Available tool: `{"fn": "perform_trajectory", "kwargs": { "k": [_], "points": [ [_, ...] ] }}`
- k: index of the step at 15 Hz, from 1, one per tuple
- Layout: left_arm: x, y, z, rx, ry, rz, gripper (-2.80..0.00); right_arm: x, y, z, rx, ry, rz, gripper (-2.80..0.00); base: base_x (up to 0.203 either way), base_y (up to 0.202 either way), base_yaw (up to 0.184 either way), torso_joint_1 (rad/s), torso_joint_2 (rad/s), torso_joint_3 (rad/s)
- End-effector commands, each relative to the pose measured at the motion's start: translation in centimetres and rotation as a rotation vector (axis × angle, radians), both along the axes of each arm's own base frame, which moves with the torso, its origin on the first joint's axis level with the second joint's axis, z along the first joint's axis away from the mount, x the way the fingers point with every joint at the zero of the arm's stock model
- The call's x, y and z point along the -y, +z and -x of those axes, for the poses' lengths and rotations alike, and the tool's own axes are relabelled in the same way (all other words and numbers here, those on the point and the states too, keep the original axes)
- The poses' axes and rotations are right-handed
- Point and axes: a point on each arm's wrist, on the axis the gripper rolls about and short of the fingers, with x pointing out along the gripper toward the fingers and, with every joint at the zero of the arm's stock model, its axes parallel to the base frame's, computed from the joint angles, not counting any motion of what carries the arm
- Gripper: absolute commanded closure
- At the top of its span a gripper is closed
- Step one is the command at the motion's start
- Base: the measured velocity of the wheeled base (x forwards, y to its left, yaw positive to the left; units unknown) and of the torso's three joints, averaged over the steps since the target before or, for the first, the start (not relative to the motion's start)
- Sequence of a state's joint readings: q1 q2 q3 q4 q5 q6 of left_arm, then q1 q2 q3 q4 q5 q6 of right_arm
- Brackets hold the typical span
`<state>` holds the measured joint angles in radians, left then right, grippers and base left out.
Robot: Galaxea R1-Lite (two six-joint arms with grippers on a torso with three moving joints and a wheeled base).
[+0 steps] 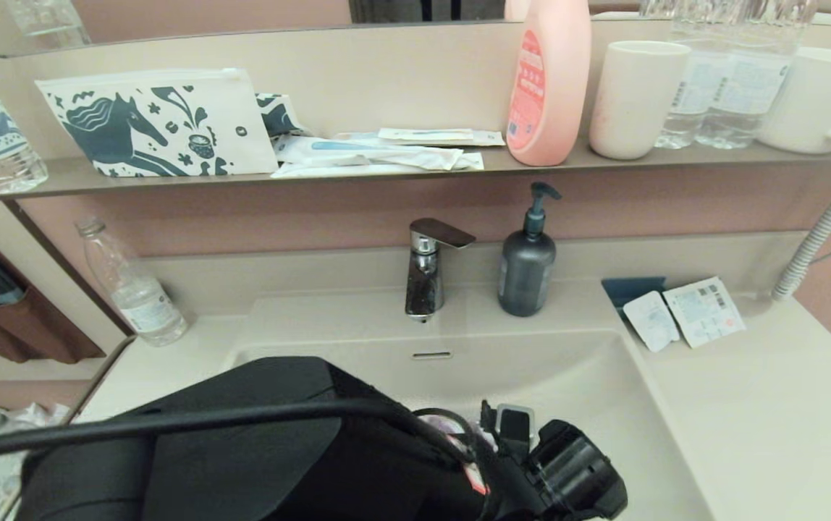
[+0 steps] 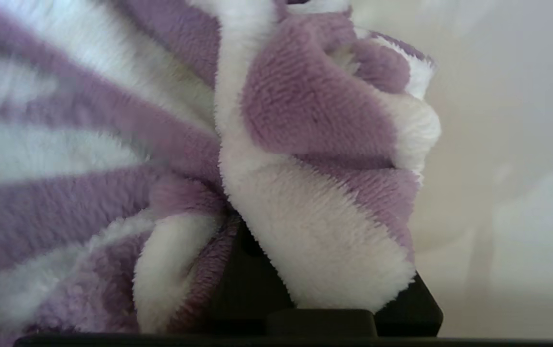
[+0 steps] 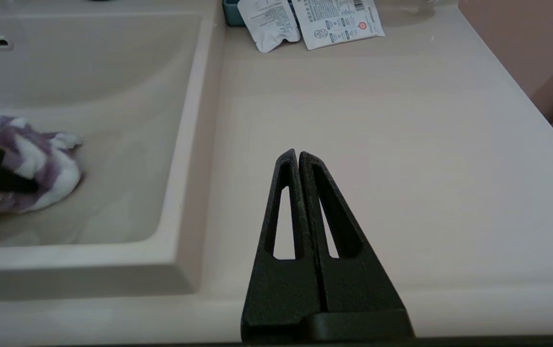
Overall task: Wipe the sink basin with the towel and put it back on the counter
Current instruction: Wipe the sink
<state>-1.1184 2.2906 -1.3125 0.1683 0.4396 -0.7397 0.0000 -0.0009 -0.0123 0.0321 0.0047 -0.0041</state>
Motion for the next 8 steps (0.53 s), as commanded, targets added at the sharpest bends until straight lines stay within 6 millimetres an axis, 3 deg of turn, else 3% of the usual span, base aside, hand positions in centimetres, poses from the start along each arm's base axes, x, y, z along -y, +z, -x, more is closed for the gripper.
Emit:
{"fn": "perform_trajectory", "kwargs": {
  "k": [1, 5, 8],
  "points": [
    [-1.3, 0.4, 1.2, -0.015, -0.005, -0.025, 0.00, 0.0, 0.0, 0.0, -0.001, 0.001, 0.000, 0.00, 0.000, 0.000, 0.000, 0.000, 0.00, 0.000],
    [-6.0, 0.4, 2.2, -0.096, -0.005, -0.097, 0.00, 0.0, 0.0, 0.0, -0.001, 0.001, 0.000, 0.00, 0.000, 0.000, 0.000, 0.000, 0.00, 0.000],
    [-10.8, 0.4, 0.0, -0.109, -0.009, -0.142, 0.00, 0.0, 0.0, 0.0, -0.001, 0.001, 0.000, 0.00, 0.000, 0.000, 0.000, 0.000, 0.00, 0.000]
  ]
}}
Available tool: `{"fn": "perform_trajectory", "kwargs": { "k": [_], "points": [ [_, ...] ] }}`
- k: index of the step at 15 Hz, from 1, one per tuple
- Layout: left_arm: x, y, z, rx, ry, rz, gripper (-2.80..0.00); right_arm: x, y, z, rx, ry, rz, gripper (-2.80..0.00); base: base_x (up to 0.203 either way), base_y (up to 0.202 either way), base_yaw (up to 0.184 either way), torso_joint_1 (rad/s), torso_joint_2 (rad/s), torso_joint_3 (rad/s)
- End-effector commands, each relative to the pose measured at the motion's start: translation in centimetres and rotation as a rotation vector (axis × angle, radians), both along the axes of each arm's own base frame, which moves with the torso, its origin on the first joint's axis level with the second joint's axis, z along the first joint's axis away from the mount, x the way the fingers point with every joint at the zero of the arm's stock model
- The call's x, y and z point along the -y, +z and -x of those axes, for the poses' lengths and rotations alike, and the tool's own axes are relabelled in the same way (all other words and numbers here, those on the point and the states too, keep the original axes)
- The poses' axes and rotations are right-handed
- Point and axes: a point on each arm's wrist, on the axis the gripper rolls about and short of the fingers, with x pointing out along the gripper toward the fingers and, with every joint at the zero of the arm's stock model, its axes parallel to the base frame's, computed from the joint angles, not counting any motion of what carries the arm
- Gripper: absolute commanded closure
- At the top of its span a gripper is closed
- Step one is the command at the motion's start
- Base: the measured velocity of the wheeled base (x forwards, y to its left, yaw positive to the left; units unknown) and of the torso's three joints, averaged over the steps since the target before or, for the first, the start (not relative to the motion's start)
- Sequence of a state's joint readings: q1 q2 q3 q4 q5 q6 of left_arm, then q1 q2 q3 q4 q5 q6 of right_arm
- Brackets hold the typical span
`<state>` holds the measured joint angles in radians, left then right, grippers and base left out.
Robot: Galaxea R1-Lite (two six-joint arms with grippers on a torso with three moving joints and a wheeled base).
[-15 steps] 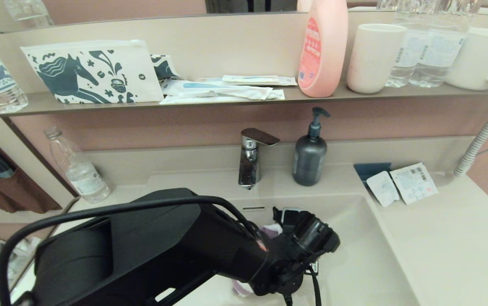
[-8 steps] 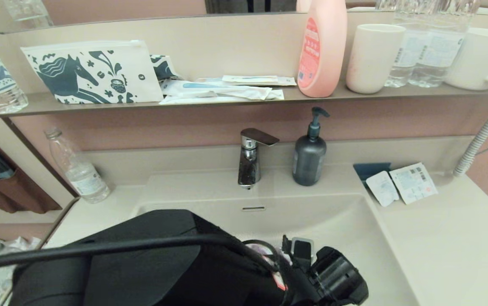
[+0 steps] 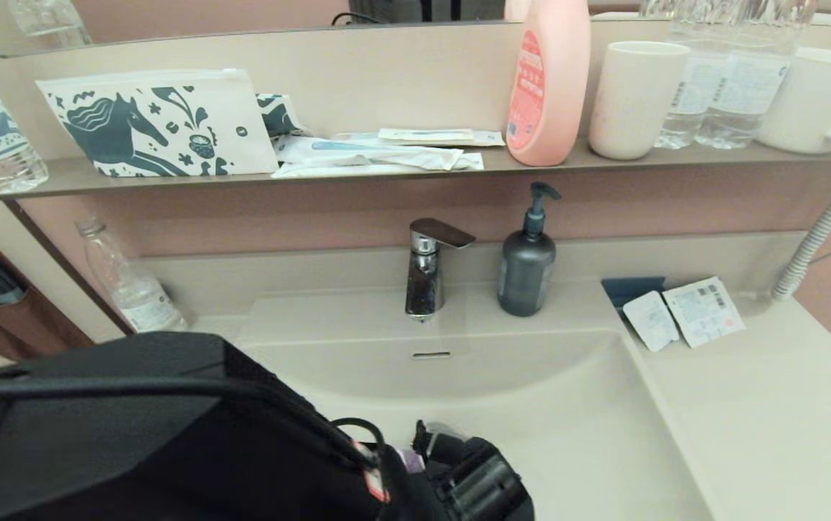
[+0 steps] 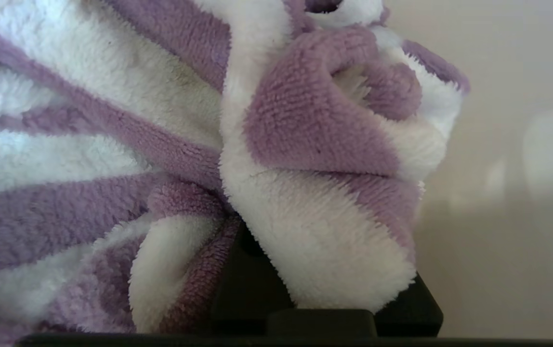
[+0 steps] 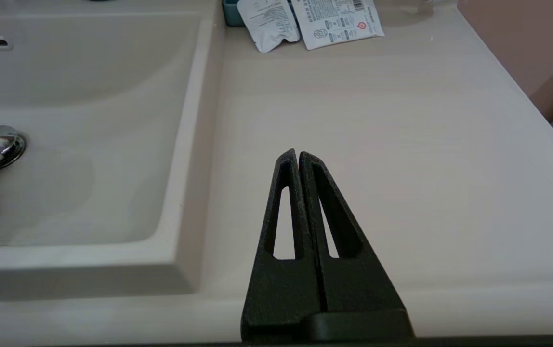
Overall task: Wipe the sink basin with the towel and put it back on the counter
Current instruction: Wipe the sink
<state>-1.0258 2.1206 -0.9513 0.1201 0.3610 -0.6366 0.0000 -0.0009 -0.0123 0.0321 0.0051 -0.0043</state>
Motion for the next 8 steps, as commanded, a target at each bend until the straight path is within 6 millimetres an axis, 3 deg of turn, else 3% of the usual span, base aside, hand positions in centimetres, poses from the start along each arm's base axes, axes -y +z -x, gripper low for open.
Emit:
{"fn": "perform_trajectory", "kwargs": {
  "k": [1, 5, 8],
  "points": [
    [-4.1, 0.5, -1.9, 0.022, 0.006, -0.015, 0.00, 0.0, 0.0, 0.0, -0.001, 0.000, 0.000, 0.00, 0.000, 0.000, 0.000, 0.000, 0.00, 0.000],
    [-8.9, 0.3, -5.7, 0.068, -0.014, -0.003, 0.00, 0.0, 0.0, 0.0, -0.001, 0.001, 0.000, 0.00, 0.000, 0.000, 0.000, 0.000, 0.00, 0.000],
    [-8.1, 2.0, -6.5, 0.144, -0.039, 0.063, 0.00, 0.0, 0.0, 0.0, -0.001, 0.001, 0.000, 0.00, 0.000, 0.000, 0.000, 0.000, 0.00, 0.000]
  ]
}}
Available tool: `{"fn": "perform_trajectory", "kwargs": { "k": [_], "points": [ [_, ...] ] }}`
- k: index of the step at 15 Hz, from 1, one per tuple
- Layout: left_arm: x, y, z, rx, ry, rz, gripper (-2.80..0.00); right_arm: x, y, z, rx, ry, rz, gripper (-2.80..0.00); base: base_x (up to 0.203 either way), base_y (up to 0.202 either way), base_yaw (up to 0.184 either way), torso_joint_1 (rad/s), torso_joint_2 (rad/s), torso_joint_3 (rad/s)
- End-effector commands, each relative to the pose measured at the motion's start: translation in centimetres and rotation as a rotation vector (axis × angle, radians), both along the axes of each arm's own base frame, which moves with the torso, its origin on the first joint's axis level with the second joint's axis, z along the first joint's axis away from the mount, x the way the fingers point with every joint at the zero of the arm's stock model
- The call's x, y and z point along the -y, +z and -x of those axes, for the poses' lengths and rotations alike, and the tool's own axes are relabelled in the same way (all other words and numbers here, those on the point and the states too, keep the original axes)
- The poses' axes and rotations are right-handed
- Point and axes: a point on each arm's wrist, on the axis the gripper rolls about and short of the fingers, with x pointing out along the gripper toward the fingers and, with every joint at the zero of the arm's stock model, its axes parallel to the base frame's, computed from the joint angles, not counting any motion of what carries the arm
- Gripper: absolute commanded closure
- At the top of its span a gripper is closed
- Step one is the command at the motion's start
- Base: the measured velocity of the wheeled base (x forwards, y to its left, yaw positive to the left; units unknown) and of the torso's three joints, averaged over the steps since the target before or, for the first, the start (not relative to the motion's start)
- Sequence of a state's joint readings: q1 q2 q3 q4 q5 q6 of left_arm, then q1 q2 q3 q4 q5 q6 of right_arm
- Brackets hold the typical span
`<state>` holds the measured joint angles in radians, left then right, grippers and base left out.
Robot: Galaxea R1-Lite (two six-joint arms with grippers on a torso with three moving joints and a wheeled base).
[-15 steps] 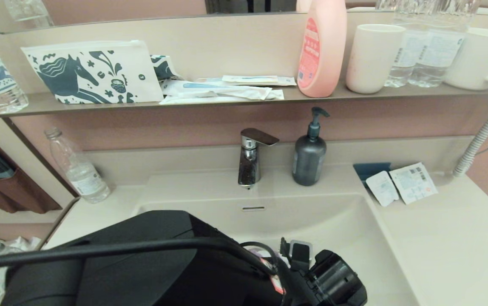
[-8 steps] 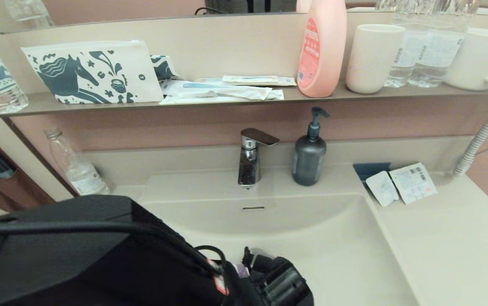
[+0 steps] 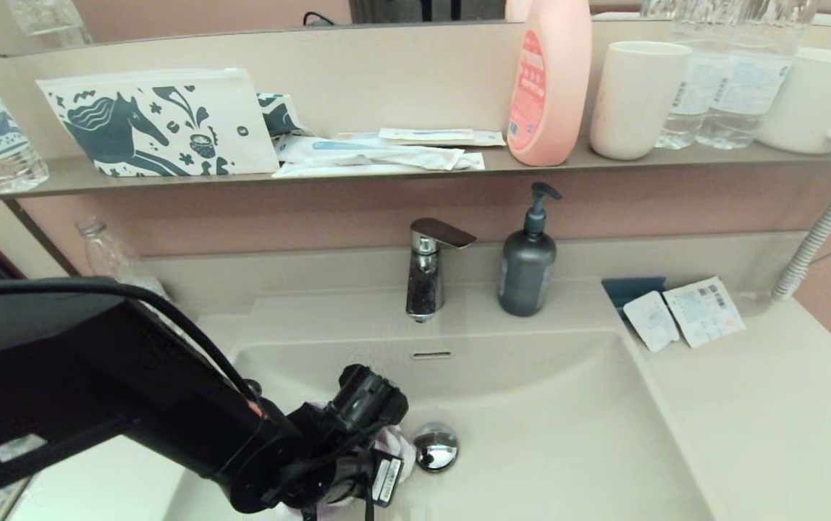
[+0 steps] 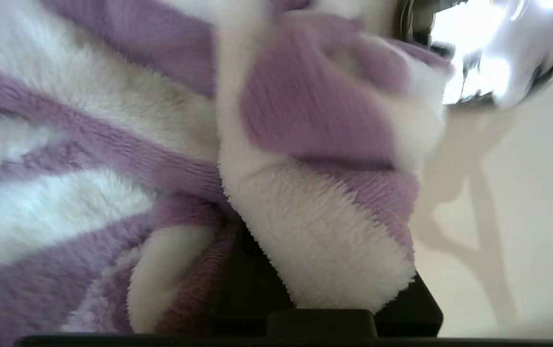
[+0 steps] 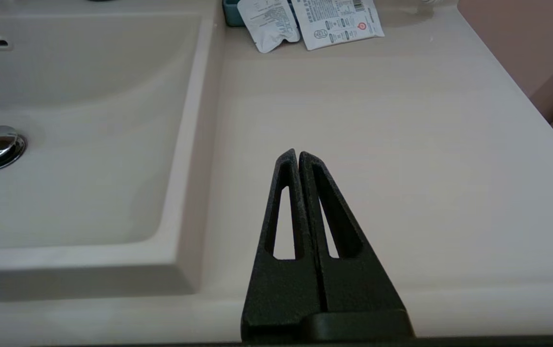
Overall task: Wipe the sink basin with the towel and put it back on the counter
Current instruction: Wipe the sink
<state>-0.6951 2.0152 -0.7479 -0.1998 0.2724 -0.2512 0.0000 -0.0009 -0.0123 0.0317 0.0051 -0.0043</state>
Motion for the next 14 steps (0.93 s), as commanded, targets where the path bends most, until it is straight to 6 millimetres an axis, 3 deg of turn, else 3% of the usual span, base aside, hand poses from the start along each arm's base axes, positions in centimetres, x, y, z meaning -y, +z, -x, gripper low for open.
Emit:
{"fn": "perform_trajectory", "kwargs": {
  "k": [1, 3, 7, 14],
  "points": [
    [0.8, 1.4, -0.7, 0.054, -0.009, 0.041, 0.00, 0.0, 0.0, 0.0, -0.001, 0.000, 0.000, 0.00, 0.000, 0.000, 0.000, 0.000, 0.00, 0.000],
    [2.7, 1.7, -1.0, 0.093, -0.047, 0.078, 0.00, 0.0, 0.0, 0.0, -0.001, 0.000, 0.000, 0.00, 0.000, 0.000, 0.000, 0.000, 0.00, 0.000],
    [6.7, -0.4, -0.8, 0.157, -0.030, 0.089, 0.00, 0.0, 0.0, 0.0, -0.001, 0.000, 0.000, 0.00, 0.000, 0.000, 0.000, 0.000, 0.00, 0.000],
    [10.0, -2.1, -1.8, 0.258, -0.057, 0.186, 0.00, 0.0, 0.0, 0.0, -0.001, 0.000, 0.000, 0.00, 0.000, 0.000, 0.000, 0.000, 0.00, 0.000]
  ]
}}
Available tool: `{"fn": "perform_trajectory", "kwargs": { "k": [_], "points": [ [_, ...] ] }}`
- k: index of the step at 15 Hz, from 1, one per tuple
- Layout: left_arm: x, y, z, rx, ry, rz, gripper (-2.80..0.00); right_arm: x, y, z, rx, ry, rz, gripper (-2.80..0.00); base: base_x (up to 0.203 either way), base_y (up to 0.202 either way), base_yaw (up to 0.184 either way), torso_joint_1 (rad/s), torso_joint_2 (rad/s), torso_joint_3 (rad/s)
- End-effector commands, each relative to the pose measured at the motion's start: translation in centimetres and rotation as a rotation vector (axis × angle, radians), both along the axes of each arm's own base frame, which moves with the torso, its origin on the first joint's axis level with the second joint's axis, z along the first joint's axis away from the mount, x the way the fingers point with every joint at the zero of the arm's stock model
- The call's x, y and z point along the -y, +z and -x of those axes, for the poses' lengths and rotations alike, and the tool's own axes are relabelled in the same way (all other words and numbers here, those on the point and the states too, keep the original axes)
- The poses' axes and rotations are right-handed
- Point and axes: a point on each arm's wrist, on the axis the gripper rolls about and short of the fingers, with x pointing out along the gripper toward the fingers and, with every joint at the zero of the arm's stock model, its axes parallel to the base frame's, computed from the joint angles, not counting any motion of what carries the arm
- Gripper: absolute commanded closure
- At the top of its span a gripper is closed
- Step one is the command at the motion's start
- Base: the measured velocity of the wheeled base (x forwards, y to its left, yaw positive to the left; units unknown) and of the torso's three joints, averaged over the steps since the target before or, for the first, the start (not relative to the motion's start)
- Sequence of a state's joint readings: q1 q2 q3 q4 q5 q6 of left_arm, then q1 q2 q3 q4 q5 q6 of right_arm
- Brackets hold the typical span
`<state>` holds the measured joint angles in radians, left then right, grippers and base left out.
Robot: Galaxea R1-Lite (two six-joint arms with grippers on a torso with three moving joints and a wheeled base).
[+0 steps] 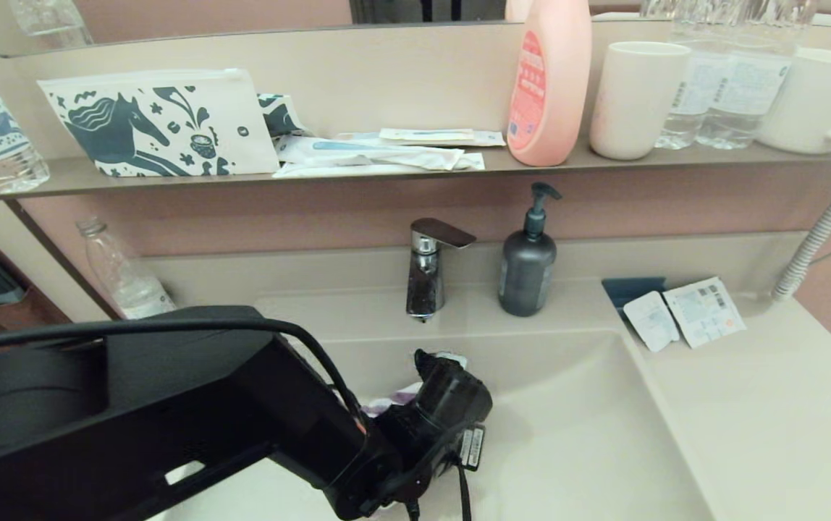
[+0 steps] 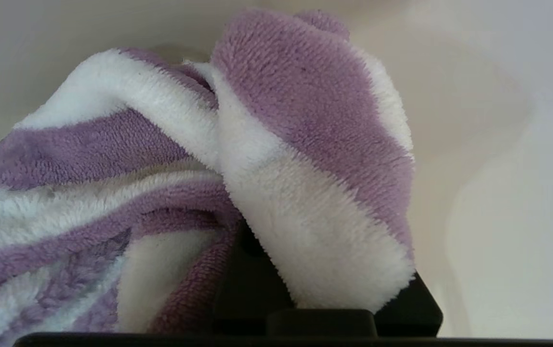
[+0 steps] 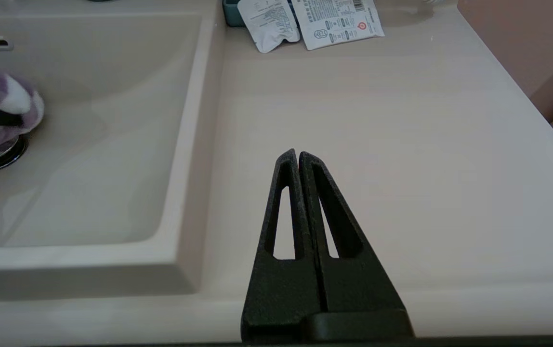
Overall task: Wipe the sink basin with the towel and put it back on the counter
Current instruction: Wipe the sink
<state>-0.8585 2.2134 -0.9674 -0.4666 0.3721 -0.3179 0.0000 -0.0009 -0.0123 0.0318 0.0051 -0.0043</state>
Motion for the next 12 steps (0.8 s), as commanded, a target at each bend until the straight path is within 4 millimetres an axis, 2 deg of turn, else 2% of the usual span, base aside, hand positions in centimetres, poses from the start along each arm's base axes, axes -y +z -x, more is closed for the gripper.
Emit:
{"fn": "perform_trajectory", "kwargs": {
  "k": [1, 4, 7, 12],
  "points": [
    [1.4, -1.3, -0.2, 0.030, 0.006, -0.006, 0.00, 0.0, 0.0, 0.0, -0.001, 0.001, 0.000, 0.00, 0.000, 0.000, 0.000, 0.000, 0.00, 0.000],
    [3.5, -1.6, -0.7, 0.083, 0.014, -0.002, 0.00, 0.0, 0.0, 0.0, -0.001, 0.001, 0.000, 0.00, 0.000, 0.000, 0.000, 0.000, 0.00, 0.000],
    [5.8, -1.1, -0.1, 0.109, -0.035, 0.020, 0.00, 0.0, 0.0, 0.0, -0.001, 0.001, 0.000, 0.00, 0.000, 0.000, 0.000, 0.000, 0.00, 0.000],
    [9.1, 1.6, 1.6, 0.166, -0.080, 0.085, 0.00, 0.0, 0.0, 0.0, -0.001, 0.001, 0.000, 0.00, 0.000, 0.000, 0.000, 0.000, 0.00, 0.000]
  ]
}}
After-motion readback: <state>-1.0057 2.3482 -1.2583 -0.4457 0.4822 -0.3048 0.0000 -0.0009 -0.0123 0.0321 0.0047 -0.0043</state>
